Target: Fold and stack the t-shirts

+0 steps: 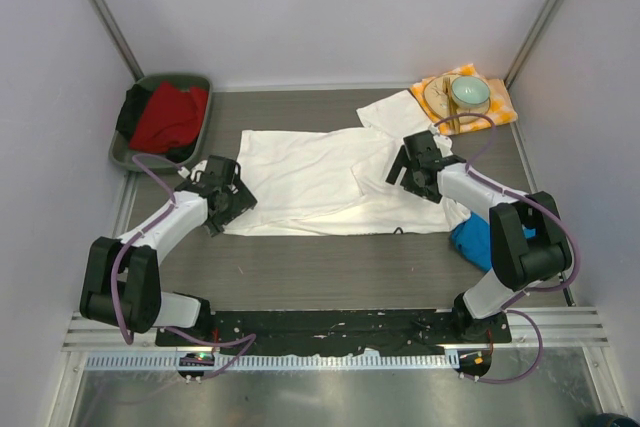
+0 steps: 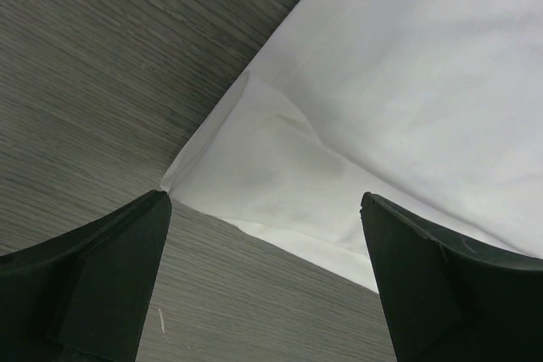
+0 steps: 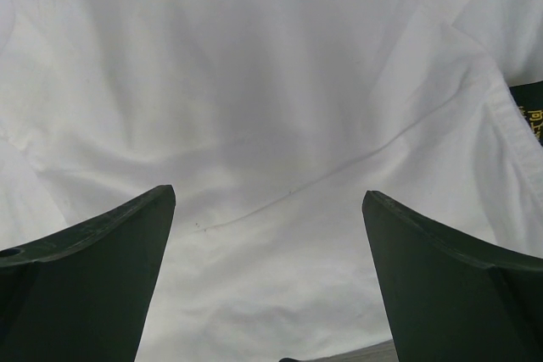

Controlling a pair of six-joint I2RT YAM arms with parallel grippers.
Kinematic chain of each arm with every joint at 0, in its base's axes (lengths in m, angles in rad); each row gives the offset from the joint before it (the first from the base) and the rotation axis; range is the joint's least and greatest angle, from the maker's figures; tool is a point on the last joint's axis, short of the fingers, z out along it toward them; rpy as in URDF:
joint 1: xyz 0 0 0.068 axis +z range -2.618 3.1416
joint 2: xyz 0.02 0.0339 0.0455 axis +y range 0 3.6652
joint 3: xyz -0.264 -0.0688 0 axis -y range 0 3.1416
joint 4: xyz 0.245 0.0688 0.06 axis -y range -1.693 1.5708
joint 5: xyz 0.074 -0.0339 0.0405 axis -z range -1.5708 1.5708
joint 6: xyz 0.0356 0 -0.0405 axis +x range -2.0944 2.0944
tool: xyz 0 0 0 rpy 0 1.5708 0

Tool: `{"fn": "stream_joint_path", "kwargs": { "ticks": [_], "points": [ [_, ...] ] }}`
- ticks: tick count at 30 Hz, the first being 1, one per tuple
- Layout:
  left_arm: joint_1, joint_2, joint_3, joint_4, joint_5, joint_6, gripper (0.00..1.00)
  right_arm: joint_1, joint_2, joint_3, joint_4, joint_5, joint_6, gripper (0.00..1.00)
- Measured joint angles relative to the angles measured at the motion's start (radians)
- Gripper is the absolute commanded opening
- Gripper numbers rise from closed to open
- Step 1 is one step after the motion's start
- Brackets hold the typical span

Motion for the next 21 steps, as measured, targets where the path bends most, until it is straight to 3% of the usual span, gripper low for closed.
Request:
{"fn": "stream_joint_path", "kwargs": {
  "ticks": [10, 21],
  "points": [
    [0.001, 0.000, -0.003, -0.006, -0.029, -0.006, 0.95, 0.002, 0.000, -0.012, 0.002, -0.011, 0.000, 0.98],
    [0.006, 0.002, -0.004, -0.008, -0.035, -0.027, 0.66, 0.003, 0.000, -0.023, 0.010, -0.021, 0.000, 0.97]
  ]
}}
